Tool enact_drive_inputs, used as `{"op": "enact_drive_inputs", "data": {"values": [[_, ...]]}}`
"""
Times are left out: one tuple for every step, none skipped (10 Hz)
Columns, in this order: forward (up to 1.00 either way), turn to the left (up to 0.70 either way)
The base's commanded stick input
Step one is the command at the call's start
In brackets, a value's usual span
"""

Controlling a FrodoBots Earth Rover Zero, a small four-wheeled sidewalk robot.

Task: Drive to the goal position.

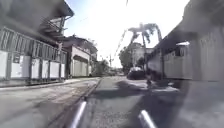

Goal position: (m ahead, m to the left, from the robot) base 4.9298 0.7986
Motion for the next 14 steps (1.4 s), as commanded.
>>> {"op": "enact_drive_inputs", "data": {"values": [[0.85, -0.34], [0.85, -0.34], [0.85, -0.34], [0.85, -0.09], [0.85, 0.0], [0.85, 0.0], [0.85, 0.0], [0.85, 0.0], [0.85, 0.0], [0.85, 0.0], [0.85, 0.0], [0.85, 0.0], [0.85, 0.0], [0.85, 0.0]]}}
